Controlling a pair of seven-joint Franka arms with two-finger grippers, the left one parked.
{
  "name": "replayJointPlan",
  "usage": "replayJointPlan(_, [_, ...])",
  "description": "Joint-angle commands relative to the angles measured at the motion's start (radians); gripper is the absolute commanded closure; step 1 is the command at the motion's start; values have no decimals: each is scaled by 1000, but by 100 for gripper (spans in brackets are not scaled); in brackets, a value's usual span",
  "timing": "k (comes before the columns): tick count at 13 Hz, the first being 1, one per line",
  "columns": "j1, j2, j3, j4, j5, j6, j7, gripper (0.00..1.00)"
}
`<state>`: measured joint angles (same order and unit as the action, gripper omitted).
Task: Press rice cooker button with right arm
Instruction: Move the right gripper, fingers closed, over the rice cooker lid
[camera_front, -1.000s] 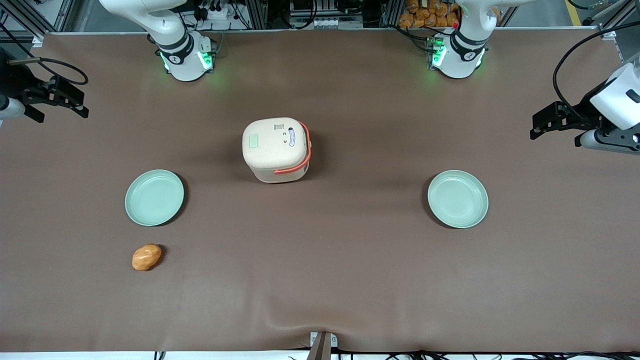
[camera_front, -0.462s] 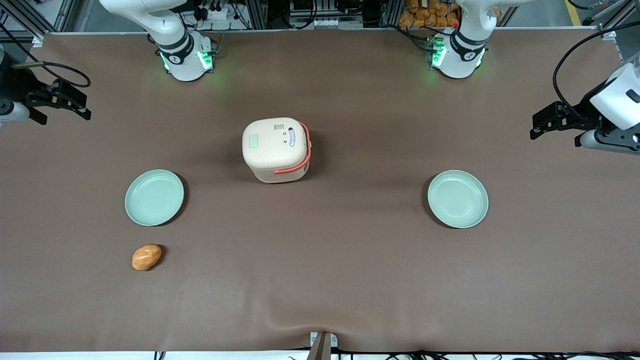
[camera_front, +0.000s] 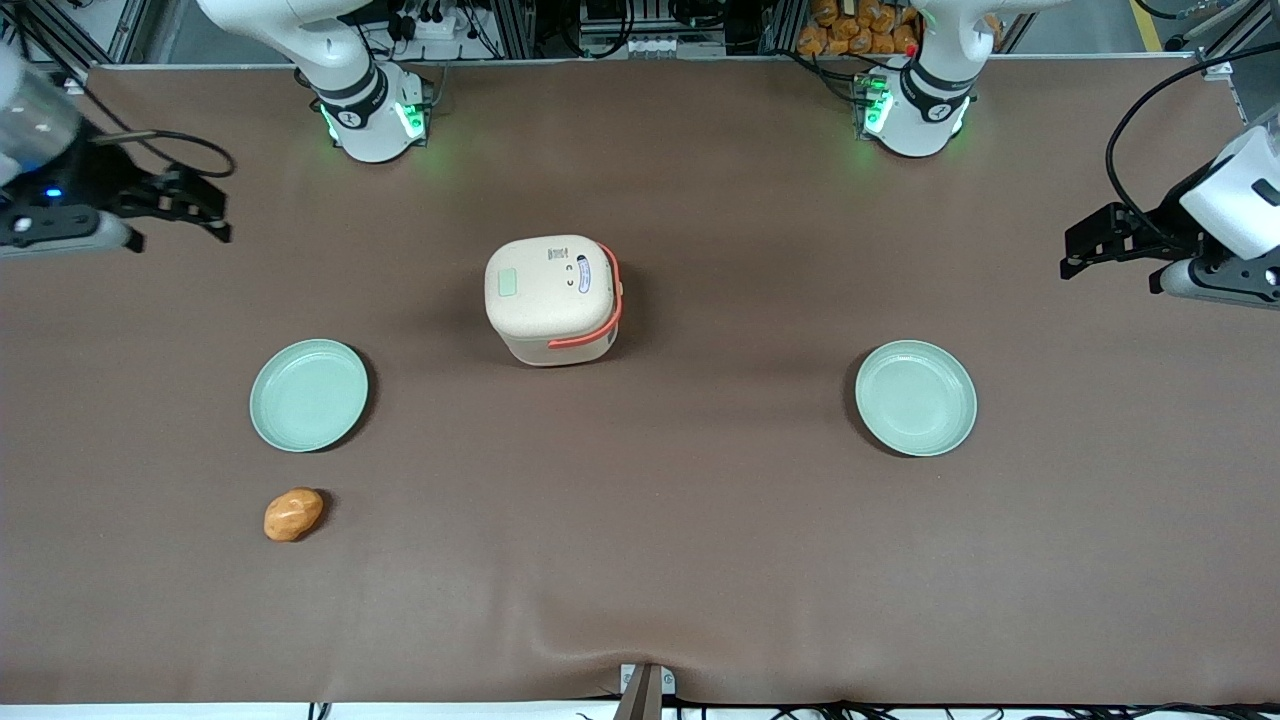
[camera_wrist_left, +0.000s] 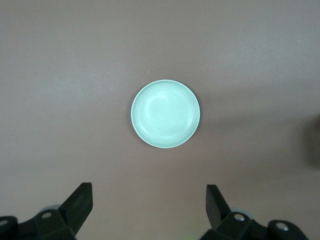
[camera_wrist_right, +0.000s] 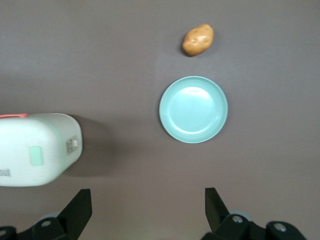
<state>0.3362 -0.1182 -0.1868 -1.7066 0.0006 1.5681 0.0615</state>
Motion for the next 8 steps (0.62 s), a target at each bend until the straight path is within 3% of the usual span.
replayJointPlan(1, [87,15,-5,16,-5,3,124,0])
replayJointPlan(8, [279,92,-3,12,-7,89,337,0])
